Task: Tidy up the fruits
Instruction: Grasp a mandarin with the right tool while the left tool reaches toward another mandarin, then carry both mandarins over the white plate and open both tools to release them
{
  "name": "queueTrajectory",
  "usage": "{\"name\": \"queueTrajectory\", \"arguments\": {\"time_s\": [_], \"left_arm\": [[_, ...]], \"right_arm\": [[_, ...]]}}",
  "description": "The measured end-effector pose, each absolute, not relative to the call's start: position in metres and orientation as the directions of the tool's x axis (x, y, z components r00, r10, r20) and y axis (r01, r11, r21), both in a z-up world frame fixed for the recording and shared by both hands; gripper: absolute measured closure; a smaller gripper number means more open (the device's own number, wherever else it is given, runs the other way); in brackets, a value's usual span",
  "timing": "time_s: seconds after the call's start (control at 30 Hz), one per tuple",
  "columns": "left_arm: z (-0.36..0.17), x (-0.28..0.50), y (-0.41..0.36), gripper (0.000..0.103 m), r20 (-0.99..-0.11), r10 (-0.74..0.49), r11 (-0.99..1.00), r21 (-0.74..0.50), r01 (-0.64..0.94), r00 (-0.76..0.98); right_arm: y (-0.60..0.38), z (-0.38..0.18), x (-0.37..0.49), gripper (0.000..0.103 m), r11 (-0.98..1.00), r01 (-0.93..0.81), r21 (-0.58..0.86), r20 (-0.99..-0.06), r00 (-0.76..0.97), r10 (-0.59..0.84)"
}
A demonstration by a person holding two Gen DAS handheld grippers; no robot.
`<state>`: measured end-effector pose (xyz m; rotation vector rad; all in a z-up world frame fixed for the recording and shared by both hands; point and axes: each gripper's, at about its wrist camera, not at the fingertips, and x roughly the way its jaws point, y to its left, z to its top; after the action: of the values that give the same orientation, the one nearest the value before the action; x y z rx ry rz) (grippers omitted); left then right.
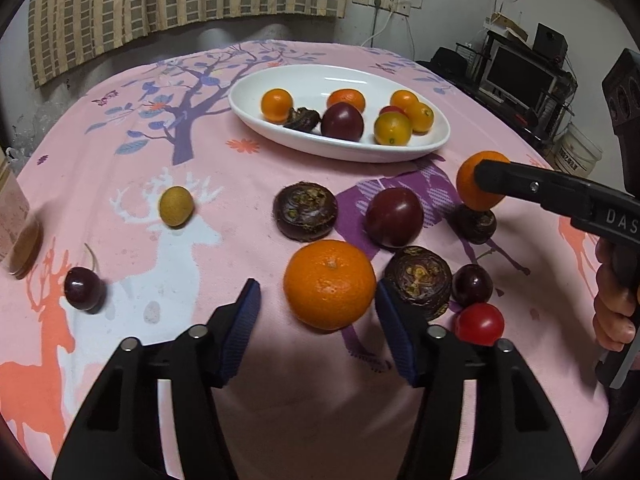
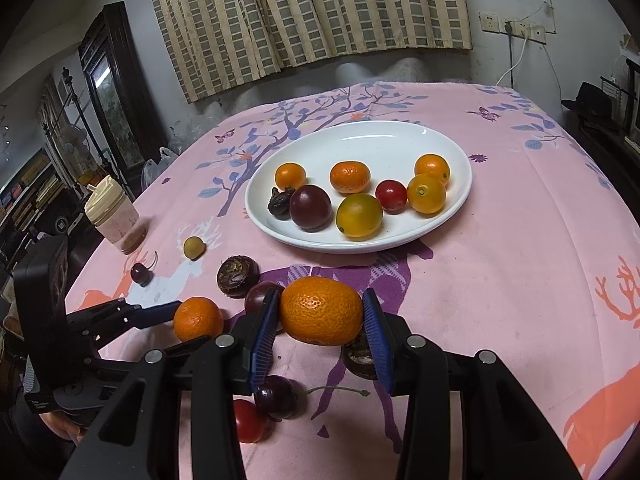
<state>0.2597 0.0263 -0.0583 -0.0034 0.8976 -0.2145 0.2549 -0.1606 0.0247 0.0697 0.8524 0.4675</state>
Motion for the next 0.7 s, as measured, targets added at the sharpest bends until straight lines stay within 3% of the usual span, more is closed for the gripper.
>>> {"name": "queueTrajectory", "arguments": {"time_s": [0.1,0.47,0.7], "left_arm": [[-0.061,0.261,0.022,0.057,-0.783,-0.201,0.974,-0.098,0.203,0.589],[-0.038,0.258,0.037,0.059,-0.740,-0.204,0.978,-0.136,0.155,0.641],[0.013,0.320,0.037,0.059,-0.686,-0.217,0.975,-0.122,0.184,0.694]], "right_arm": [[-0.161,0.025,0.255,0.060,0.897,-0.370,0.243,-0.708,0.564,0.425],[-0.165,0.032,0.257,0.060,0.897,-0.375,0.235,-0.675,0.601,0.428],[-0.172,0.051,0.299,0.060,0.907,-0.333,0.257,-0.616,0.667,0.419]]}}
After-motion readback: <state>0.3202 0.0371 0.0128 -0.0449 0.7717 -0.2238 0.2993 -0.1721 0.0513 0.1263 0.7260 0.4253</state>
